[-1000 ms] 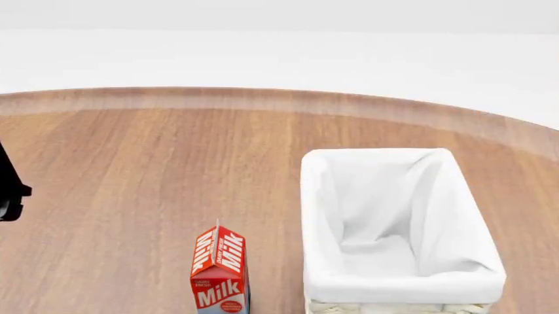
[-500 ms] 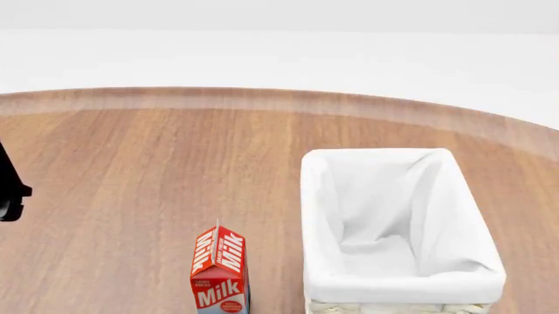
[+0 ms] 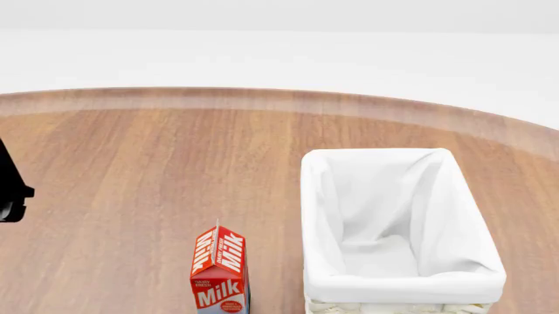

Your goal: Pick up the alphabet soup and the tomato sauce, and put them in the basket.

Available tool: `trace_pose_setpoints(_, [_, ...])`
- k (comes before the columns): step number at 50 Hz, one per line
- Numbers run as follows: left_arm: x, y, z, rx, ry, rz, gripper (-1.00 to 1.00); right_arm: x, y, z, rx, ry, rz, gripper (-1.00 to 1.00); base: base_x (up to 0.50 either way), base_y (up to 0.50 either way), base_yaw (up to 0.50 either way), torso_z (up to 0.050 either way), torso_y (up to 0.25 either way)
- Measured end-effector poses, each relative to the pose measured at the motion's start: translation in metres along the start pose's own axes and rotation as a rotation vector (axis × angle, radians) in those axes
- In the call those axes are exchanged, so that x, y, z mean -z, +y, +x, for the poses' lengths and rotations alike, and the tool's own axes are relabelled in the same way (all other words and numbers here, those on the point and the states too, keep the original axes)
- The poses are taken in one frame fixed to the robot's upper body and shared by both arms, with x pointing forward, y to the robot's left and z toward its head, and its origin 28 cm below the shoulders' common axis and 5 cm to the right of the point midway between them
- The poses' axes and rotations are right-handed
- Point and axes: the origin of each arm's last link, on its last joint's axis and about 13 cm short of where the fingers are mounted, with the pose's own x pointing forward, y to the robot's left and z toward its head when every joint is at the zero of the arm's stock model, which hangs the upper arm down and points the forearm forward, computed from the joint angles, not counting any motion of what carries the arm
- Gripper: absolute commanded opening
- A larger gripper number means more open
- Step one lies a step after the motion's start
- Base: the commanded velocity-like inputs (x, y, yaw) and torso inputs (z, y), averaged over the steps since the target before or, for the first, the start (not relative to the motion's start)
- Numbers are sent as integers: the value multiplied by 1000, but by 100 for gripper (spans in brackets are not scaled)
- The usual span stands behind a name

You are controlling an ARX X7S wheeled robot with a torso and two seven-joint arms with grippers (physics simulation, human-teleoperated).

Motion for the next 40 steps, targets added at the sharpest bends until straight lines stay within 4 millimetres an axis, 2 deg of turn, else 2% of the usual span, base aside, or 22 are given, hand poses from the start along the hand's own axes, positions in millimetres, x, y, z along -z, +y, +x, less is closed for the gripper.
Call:
trace_pose_setpoints(22, [1,-1,0,2,1,1,100,5,0,7,2,0,-1,100,0,0,0,0,0])
trace_pose_setpoints(23, [1,-1,0,2,1,1,100,6,0,7,2,0,-2,-100,0,0,0,0,0])
trace_pose_setpoints(40, [1,-1,-1,2,3,1,100,6,2,6,8,-13,-6,-100,0,0,0,0,0])
